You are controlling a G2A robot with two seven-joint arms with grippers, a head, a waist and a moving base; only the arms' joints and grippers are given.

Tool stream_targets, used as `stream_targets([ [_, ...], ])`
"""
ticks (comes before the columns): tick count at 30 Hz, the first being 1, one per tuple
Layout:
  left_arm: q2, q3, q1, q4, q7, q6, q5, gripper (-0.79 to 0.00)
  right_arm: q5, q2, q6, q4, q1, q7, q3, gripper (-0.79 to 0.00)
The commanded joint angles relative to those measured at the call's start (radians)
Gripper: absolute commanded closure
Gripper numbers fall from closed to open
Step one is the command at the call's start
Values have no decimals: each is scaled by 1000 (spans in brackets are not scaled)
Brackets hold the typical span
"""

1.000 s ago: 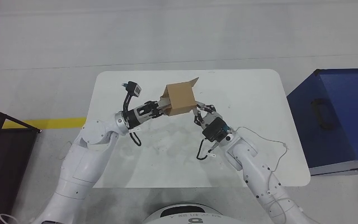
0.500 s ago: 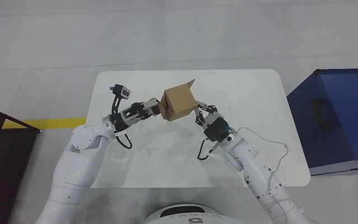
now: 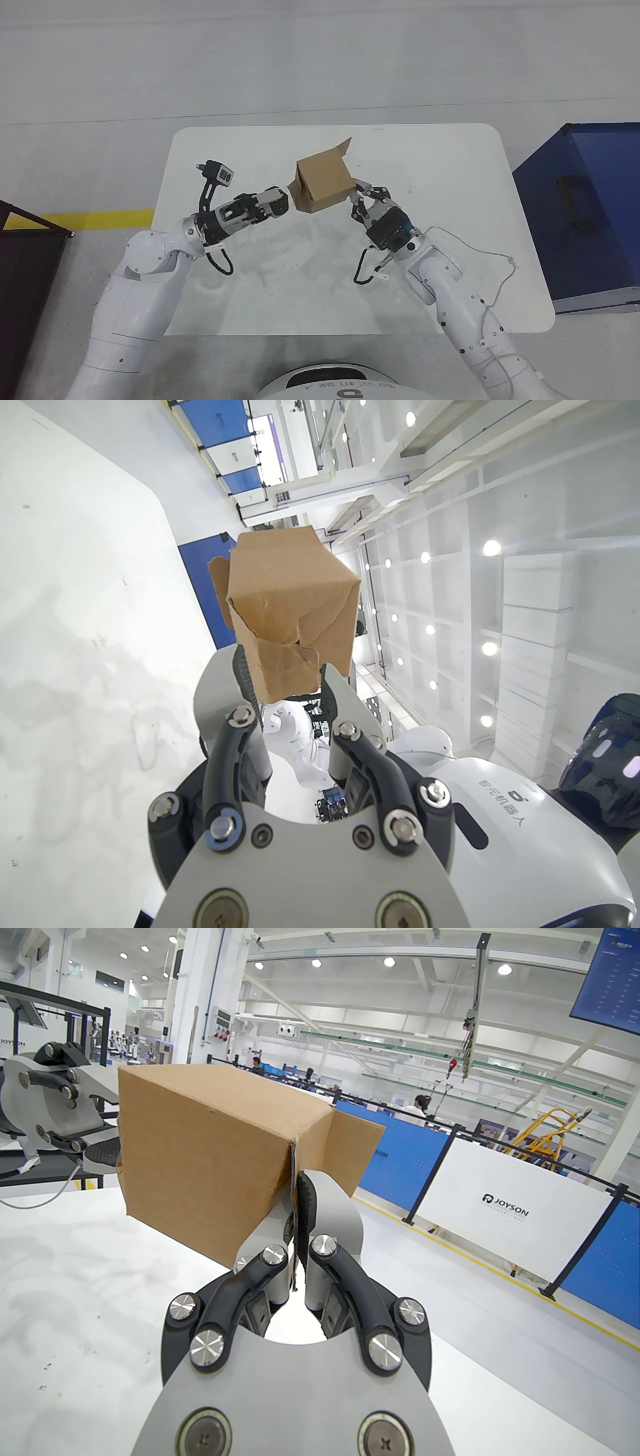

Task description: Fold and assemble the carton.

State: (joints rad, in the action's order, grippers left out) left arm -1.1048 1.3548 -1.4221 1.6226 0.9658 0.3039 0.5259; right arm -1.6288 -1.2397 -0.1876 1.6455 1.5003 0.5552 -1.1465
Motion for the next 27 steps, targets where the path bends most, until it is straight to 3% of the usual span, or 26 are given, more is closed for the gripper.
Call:
stream_targets([
  [1,-1,-6,3,5,-2,0,-1,-265,1,0,0,1,2,2,-1,0],
  [27,-5,-66,81,-14,-37,-47,-70,-185,-1,0,-6,-1,-12,-4,7,0],
])
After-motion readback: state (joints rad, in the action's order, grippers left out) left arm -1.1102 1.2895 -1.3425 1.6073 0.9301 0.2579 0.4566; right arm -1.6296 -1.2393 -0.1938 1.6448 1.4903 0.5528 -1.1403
